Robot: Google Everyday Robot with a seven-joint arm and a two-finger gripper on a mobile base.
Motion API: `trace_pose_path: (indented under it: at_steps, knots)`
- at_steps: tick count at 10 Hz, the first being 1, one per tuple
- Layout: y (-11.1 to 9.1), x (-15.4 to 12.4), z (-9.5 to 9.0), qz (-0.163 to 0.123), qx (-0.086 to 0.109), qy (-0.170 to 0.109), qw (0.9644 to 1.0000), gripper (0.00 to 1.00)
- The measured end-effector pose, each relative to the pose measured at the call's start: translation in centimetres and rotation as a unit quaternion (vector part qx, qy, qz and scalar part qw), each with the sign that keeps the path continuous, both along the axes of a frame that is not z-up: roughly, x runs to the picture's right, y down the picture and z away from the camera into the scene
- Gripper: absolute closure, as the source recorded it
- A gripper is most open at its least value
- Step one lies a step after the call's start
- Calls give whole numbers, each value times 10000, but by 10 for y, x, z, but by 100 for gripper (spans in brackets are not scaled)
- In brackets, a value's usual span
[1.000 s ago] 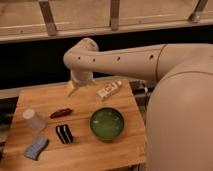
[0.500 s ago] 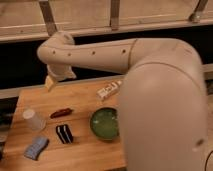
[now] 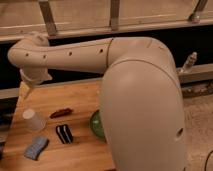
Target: Place the ceramic cup over the eraser
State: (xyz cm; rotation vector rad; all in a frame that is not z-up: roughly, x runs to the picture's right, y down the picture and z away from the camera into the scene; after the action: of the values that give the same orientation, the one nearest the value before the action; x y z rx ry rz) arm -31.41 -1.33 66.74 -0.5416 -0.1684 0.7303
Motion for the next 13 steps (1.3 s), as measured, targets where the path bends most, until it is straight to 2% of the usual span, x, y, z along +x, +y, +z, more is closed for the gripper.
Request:
trace_pose_path:
  at_steps: [3, 5, 7, 9, 13]
  knots:
    - [0, 3, 1, 7, -5, 25, 10000, 20]
    - [5, 0, 5, -53, -84, 16, 9999, 20]
    - [23, -15, 24, -195, -258, -93, 9994, 20]
    - [47, -37, 43, -324, -539, -201, 9978, 20]
    - [80, -57, 66, -428, -974, -275, 9939, 20]
